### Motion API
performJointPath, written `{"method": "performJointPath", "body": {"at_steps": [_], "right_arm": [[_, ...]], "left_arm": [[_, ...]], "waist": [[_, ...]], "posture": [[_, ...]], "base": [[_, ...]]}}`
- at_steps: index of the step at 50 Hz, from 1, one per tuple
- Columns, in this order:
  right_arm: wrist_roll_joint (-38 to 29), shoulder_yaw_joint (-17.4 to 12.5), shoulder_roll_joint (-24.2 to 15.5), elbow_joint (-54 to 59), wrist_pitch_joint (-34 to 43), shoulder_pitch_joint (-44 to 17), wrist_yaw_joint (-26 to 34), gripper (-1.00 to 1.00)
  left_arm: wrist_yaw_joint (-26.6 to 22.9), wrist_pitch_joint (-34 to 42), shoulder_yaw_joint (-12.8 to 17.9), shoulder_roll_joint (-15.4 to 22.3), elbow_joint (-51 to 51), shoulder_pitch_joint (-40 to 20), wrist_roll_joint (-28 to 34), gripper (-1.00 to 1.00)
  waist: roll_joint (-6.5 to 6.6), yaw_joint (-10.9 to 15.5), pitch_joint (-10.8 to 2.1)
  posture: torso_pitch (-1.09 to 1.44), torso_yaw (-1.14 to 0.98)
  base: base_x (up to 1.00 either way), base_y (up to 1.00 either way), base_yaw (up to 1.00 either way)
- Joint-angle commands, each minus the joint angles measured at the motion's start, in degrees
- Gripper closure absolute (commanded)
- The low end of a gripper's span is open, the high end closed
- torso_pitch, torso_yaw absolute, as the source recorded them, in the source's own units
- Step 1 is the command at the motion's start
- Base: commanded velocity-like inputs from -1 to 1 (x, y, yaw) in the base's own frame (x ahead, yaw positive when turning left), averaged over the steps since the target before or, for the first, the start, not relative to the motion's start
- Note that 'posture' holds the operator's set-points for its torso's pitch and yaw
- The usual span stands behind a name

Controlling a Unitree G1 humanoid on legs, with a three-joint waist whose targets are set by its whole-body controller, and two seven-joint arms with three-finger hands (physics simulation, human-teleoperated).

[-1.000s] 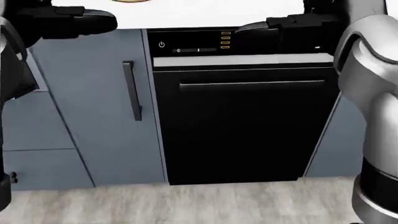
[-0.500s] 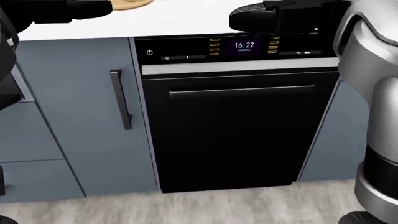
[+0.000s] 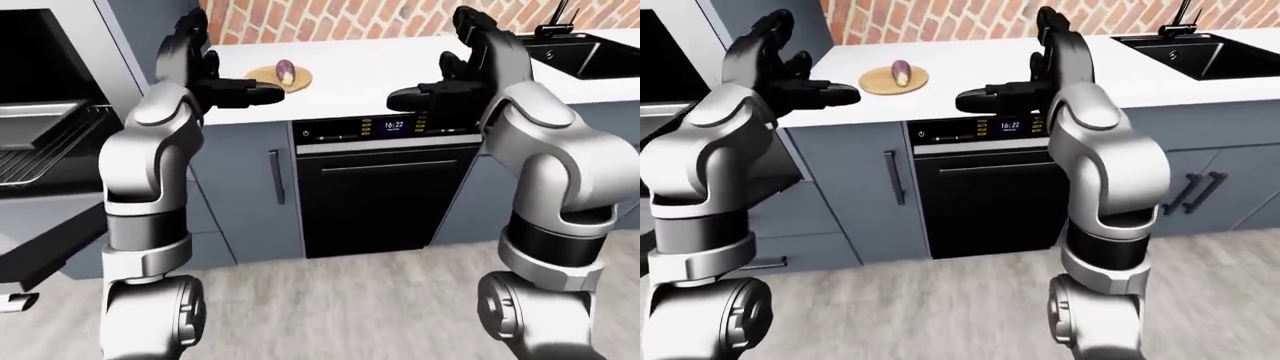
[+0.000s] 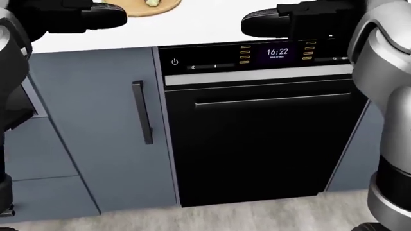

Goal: Place the eggplant on the rack of the oven.

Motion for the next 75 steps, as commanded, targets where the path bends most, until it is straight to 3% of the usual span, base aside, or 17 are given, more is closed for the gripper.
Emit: {"method": "performJointPath", "body": {"at_steps": [1,8,10,12,13,20,39,44,45,54,56,58,60,61,63,73,75], "right_arm": [[0.14,0.20,-0.33,-0.77,-1.06,-2.79,0.04,-1.00],[0.36,0.11,-0.64,-0.29,-1.05,-3.46,0.13,-1.00],[0.38,0.02,-0.59,-0.24,-1.42,-3.03,0.13,-1.00],[0.48,-0.12,-0.61,-0.36,-1.39,-2.95,0.03,-1.00],[0.53,-0.11,-0.59,-0.48,-1.28,-2.94,-0.03,-1.00],[0.77,-0.20,-0.38,-0.47,-2.18,-1.72,-0.44,-1.00],[2.32,-0.51,-0.07,-0.53,-2.32,-0.87,-0.94,-1.00],[2.92,-0.49,-0.21,-1.16,-2.51,-1.08,-1.43,-1.00],[2.94,-0.46,-0.23,-1.17,-2.49,-1.11,-1.51,-1.00],[2.74,0.14,-0.40,-0.70,-3.09,-1.49,-1.27,-1.00],[2.61,0.20,-0.50,-0.60,-3.39,-1.47,-1.08,-1.00],[2.38,0.21,-0.35,-0.58,-3.29,-1.20,-1.17,-1.00],[2.32,0.16,-0.31,-0.78,-3.22,-1.31,-1.21,-1.00],[2.27,0.12,-0.30,-0.74,-3.39,-1.21,-1.18,-1.00],[2.24,0.08,-0.26,-0.71,-3.42,-1.14,-1.15,-1.00],[2.33,0.02,-0.17,-1.17,-3.02,-0.82,-1.31,-1.00],[2.28,-0.02,-0.08,-0.99,-3.24,-0.74,-1.34,-1.00]], "left_arm": [[0.20,-1.27,1.18,1.34,-1.45,-2.21,0.12,-1.00],[0.30,-1.25,1.03,1.24,-0.88,-2.90,0.03,-1.00],[0.32,-1.23,0.99,1.19,-1.01,-2.73,0.02,-1.00],[0.40,-0.84,1.00,1.20,-1.37,-2.79,-0.03,-1.00],[0.41,-0.83,0.99,1.18,-1.40,-2.76,-0.03,-1.00],[0.39,-0.63,0.91,1.04,-1.94,-2.44,-0.01,-1.00],[-0.03,0.11,0.56,0.46,-3.37,-1.45,0.38,-1.00],[0.07,0.84,0.63,0.22,-4.33,-1.22,0.45,-1.00],[0.04,0.70,0.63,0.17,-4.38,-1.05,0.46,-1.00],[0.03,0.57,0.89,0.29,-4.27,-0.90,0.34,-1.00],[0.01,0.76,0.94,0.35,-4.49,-0.83,0.24,-1.00],[-0.04,0.43,0.92,0.45,-3.90,-1.10,0.26,-1.00],[0.04,0.72,0.88,0.39,-4.27,-1.05,0.18,-1.00],[-0.04,0.32,0.81,0.29,-4.25,-0.68,0.22,-1.00],[0.05,0.85,0.79,0.32,-4.59,-0.82,0.18,-1.00],[0.14,1.43,0.76,0.16,-5.26,-0.79,0.12,-1.00],[0.09,1.45,0.79,0.20,-5.40,-0.63,0.13,-1.00]], "waist": [[-1.02,0.76,-2.18],[1.90,0.10,-1.94],[4.36,-0.06,-2.16],[9.91,0.02,-3.54],[6.77,0.25,-2.82],[4.03,0.48,-1.57],[6.67,-0.81,-1.16],[-0.01,-1.33,-2.45],[2.54,-0.48,-1.47],[-0.19,0.24,0.98],[2.33,0.61,-1.55],[4.77,0.22,-0.66],[5.96,-0.28,-3.43],[4.96,0.37,-3.33],[6.52,0.16,-1.88],[3.98,1.02,-2.59],[1.08,1.61,-2.08]], "posture": [[0.00,0.00],[0.00,0.00],[0.00,0.00],[0.00,0.00],[0.00,0.00],[0.00,0.00],[0.00,0.00],[0.00,0.00],[0.00,0.00],[0.00,0.00],[0.00,0.00],[0.00,0.00],[0.00,0.00],[0.00,0.00],[0.00,0.00],[0.00,0.00],[0.00,0.00]], "base": [[0.12,0.62,0.00],[0.13,0.62,0.00],[0.12,0.62,0.00],[0.13,0.62,0.00],[0.12,0.62,0.00],[0.20,0.51,0.00],[0.25,-0.15,0.00],[0.00,-0.04,0.00],[0.00,0.00,0.00],[0.00,0.00,0.00],[0.15,0.00,0.00],[0.08,0.00,0.00],[0.05,0.00,0.00],[0.28,-0.17,0.00],[0.30,-0.20,0.00],[0.10,-0.14,0.00],[0.00,0.00,0.00]]}}
